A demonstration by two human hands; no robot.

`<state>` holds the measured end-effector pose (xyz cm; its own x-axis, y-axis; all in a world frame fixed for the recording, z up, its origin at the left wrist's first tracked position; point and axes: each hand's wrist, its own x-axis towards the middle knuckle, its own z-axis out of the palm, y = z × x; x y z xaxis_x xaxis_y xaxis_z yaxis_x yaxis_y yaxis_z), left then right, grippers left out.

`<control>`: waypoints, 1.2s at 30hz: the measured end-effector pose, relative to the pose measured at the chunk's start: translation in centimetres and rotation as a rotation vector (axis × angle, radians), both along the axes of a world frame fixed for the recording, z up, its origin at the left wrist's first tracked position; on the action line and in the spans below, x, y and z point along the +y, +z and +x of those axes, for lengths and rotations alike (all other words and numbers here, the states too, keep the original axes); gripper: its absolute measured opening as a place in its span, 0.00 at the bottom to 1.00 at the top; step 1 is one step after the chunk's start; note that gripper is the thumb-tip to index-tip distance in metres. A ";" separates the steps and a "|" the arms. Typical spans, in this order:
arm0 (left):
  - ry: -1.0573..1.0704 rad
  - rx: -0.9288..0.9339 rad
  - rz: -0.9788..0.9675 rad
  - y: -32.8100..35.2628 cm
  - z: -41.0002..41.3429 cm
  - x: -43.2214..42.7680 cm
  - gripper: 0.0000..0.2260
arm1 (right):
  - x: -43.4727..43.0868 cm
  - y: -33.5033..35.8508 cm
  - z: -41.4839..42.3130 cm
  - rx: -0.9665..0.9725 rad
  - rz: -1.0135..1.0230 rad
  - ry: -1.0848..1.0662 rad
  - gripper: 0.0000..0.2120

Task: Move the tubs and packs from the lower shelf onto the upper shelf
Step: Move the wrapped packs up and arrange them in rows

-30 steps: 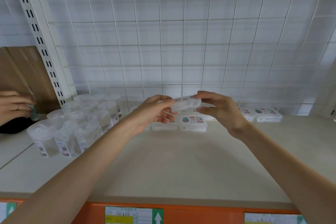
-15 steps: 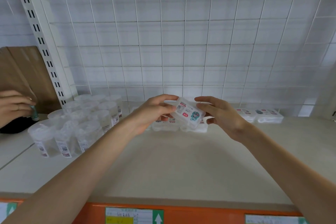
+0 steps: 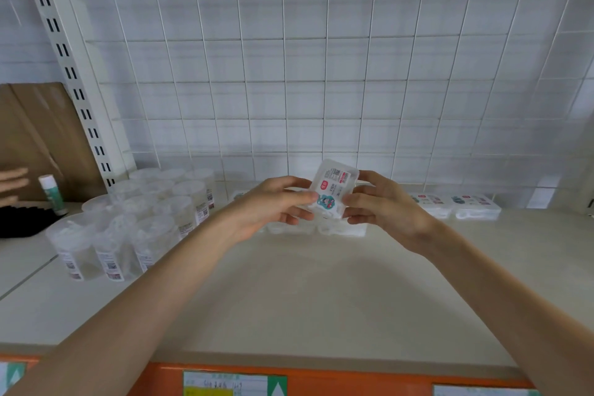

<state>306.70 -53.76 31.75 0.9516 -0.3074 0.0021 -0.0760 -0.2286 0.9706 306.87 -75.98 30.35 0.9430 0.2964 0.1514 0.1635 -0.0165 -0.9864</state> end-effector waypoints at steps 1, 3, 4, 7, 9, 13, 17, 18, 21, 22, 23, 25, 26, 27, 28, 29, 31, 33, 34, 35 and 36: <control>-0.018 -0.001 -0.015 -0.1 -0.1 -0.1 0.14 | 0.0 0.0 0.0 0.010 0.004 0.009 0.18; -0.005 -0.009 -0.050 -0.2 -0.1 -0.3 0.15 | -0.1 -0.1 0.0 0.022 -0.019 0.031 0.18; 0.014 -0.018 -0.052 -0.2 -0.1 -0.2 0.15 | -0.1 -0.2 0.0 0.012 -0.059 0.036 0.19; 0.047 -0.050 0.004 -0.2 0.2 0.0 0.14 | -0.1 -0.8 0.4 -0.163 -0.291 -0.072 0.30; 0.070 -0.059 0.034 -0.4 0.4 0.1 0.12 | -0.1 -1.1 0.5 -0.381 -0.456 -0.173 0.37; 0.090 -0.063 0.053 -0.8 0.8 0.1 0.11 | -0.5 -1.0 0.6 -0.628 -0.532 -0.171 0.28; 0.069 -0.078 0.063 -1.0 0.8 0.1 0.11 | -0.5 -1.2 0.8 -0.672 -0.580 -0.151 0.22; 0.065 -0.083 0.075 -1.1 0.8 0.2 0.11 | -0.4 -1.2 0.8 -0.671 -0.596 -0.147 0.22; 0.064 -0.083 0.090 -1.1 0.8 0.1 0.10 | -0.2 -1.3 0.9 -0.666 -0.626 -0.137 0.22; 0.065 -0.083 0.096 -1.1 0.8 0.1 0.10 | -0.1 -1.3 0.9 -0.661 -0.629 -0.136 0.22; 0.065 -0.083 0.102 -1.1 0.8 0.1 0.10 | -0.1 -1.3 0.8 -0.657 -0.628 -0.136 0.23; 0.061 -0.086 0.106 -1.1 0.8 0.1 0.11 | 0.0 -1.3 0.8 -0.641 -0.625 -0.142 0.23; 0.066 -0.091 0.105 -1.1 0.8 0.1 0.11 | 0.0 -1.3 0.7 -0.632 -0.622 -0.146 0.23; 0.079 -0.096 0.098 -1.1 0.9 0.0 0.11 | 0.0 -1.3 0.7 -0.619 -0.616 -0.150 0.22; 0.105 -0.100 0.085 -1.1 0.9 0.0 0.12 | 0.0 -1.4 0.8 -0.600 -0.607 -0.155 0.22; 0.141 -0.101 0.068 -1.1 0.9 -0.1 0.12 | 0.0 -1.4 0.8 -0.585 -0.602 -0.164 0.21; 0.237 -0.117 0.058 -1.3 1.0 -0.3 0.12 | 0.0 -1.6 0.9 -0.566 -0.613 -0.184 0.21; 0.326 -0.209 0.139 -1.7 1.1 -0.5 0.13 | -0.2 -1.8 1.0 -0.550 -0.642 -0.213 0.20; 0.345 -0.268 0.196 -1.9 1.0 -0.6 0.13 | -0.3 -1.9 1.1 -0.539 -0.653 -0.225 0.20; 0.349 -0.322 0.248 -2.2 0.8 -0.8 0.14 | -0.4 -1.9 1.1 -0.525 -0.653 -0.231 0.20; 0.342 -0.366 0.285 -2.3 0.6 -1.1 0.14 | -0.6 -1.9 1.1 -0.512 -0.644 -0.234 0.20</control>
<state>307.35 -54.83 29.44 0.9498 -0.0186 0.3123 -0.2710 -0.5477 0.7916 308.00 -76.61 28.43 0.8518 0.2772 0.4446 0.5092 -0.6376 -0.5781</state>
